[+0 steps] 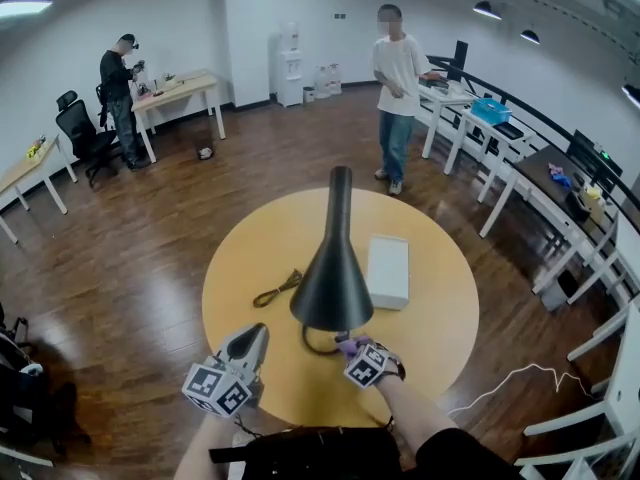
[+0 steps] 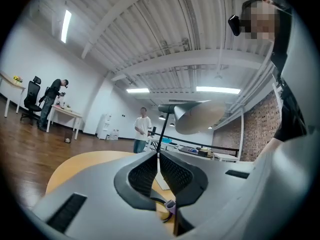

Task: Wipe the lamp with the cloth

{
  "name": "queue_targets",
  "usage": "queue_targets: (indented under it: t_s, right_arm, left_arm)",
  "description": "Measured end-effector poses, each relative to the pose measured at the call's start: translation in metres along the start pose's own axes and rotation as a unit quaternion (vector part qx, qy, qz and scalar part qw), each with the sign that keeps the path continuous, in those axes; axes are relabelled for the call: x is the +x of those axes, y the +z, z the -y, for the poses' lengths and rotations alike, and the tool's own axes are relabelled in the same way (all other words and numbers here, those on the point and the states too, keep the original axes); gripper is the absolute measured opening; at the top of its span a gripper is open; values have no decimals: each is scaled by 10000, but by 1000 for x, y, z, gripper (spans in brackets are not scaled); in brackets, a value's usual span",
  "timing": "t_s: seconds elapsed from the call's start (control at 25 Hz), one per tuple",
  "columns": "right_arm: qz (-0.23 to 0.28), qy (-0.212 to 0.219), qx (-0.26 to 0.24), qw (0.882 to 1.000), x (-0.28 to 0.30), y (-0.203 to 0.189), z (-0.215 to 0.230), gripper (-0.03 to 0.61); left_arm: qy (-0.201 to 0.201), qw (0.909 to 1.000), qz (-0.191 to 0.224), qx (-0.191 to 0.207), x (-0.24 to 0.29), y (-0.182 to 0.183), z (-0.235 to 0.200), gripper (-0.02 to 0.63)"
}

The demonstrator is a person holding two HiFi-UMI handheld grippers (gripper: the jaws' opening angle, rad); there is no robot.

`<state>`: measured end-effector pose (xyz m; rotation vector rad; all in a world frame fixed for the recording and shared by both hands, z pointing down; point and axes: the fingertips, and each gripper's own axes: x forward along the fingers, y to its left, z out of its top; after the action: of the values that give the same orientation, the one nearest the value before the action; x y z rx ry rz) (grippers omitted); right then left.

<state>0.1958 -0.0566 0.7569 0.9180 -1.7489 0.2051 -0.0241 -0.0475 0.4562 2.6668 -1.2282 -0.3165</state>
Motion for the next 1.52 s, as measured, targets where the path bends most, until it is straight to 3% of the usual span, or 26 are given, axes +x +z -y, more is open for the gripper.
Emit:
queue_targets:
  t_s: [0.12, 0.24, 0.36, 0.56, 0.68, 0.84, 1.0, 1.16, 1.4, 1.52]
  right_arm:
    - [-236, -164, 367, 9989, -5, -4, 11, 100]
    - [293, -159, 711, 9969, -18, 12, 8, 100]
    - [663, -98, 582, 9961, -31, 30, 1, 100]
    - [508, 74, 46, 9987, -18, 24, -23, 100]
    - [459, 252, -324, 9981, -8, 19, -28, 100]
    - [566, 355, -457, 9967, -3, 16, 5, 100]
    - [802, 766, -746, 9910, 1, 7, 1, 100]
    - [657, 707, -979, 9905, 5, 3, 33, 100]
    - [363, 857, -945, 9912, 19, -15, 69, 100]
    - [642, 1052, -897, 9883, 14, -10, 77, 100]
  left_arm:
    - [-171, 9998, -32, -11, 0, 2, -4, 11]
    - [-320, 9994, -96, -41, 2, 1, -4, 10]
    - [-431, 9989, -147, -93, 7, 0, 0, 42]
    - [-380, 9989, -255, -144, 4, -11, 5, 55]
    - [-186, 9995, -249, -116, 1, -14, 7, 55]
    - [148, 9998, -132, 11, 21, -7, 10, 55]
    - [716, 9974, -34, -29, 17, -14, 18, 55]
    - [1203, 9927, 94, -83, 20, -28, 30, 55]
    - [1654, 9861, 159, -31, 38, -41, 58, 55]
    - [1864, 9822, 240, -50, 38, -44, 67, 55]
